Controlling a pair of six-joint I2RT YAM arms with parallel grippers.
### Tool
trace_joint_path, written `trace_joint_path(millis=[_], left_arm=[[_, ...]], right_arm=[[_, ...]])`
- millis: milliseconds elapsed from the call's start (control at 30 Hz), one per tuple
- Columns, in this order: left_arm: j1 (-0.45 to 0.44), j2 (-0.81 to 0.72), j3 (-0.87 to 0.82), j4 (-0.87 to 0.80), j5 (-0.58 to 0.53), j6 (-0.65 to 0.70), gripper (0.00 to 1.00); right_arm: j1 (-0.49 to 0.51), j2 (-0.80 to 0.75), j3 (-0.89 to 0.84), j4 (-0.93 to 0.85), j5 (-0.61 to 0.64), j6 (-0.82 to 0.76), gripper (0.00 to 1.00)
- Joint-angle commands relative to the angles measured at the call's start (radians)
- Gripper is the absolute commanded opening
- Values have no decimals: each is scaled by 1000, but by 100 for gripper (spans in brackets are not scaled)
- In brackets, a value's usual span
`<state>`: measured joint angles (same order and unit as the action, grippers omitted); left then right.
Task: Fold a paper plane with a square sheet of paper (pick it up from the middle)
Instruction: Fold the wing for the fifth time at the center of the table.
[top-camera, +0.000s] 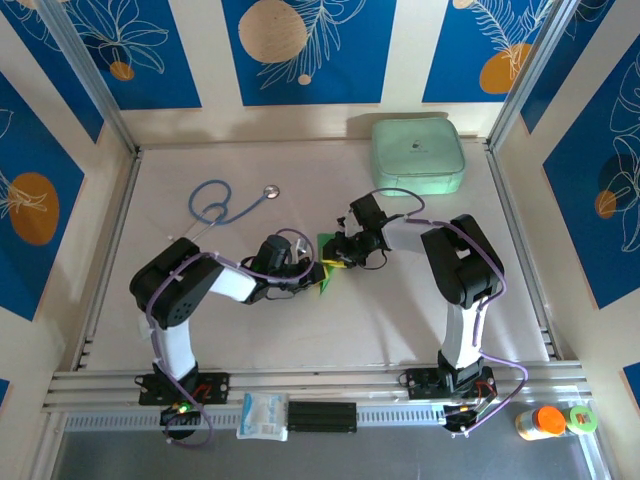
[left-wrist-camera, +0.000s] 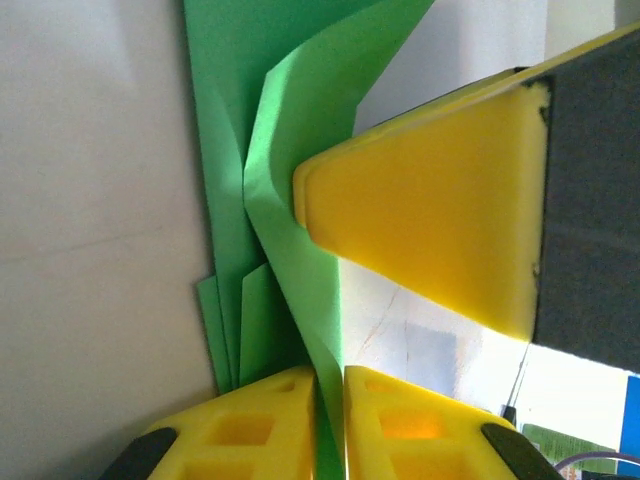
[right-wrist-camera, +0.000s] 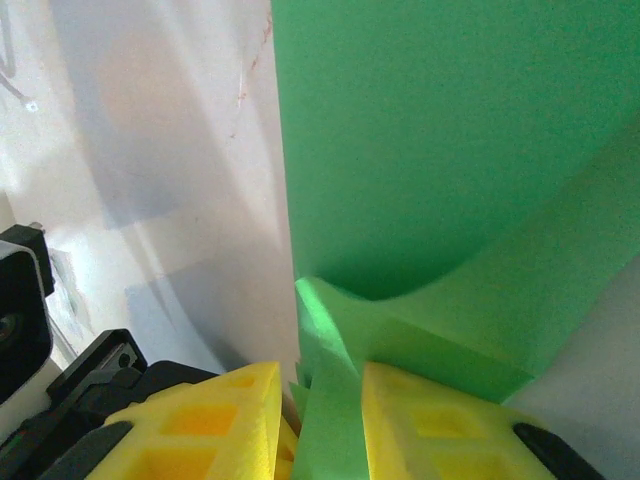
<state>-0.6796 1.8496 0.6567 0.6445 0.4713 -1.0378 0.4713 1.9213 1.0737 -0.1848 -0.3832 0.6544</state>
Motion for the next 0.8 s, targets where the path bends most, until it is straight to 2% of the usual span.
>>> trace_joint_path(millis=[0, 367, 600, 767], left_arm=[[-10, -20, -46, -207, -26, 26, 17], [-46, -67, -11, -321, -43, 66, 21], [-65, -104, 27, -459, -88, 123, 21], [-73, -96, 46, -495, -105, 143, 19]], right_arm=[[9, 6, 26, -43, 6, -9, 29], [16, 7, 43, -63, 10, 11, 29], [18, 1, 55, -82, 18, 27, 29], [21, 0, 60, -85, 16, 38, 29]])
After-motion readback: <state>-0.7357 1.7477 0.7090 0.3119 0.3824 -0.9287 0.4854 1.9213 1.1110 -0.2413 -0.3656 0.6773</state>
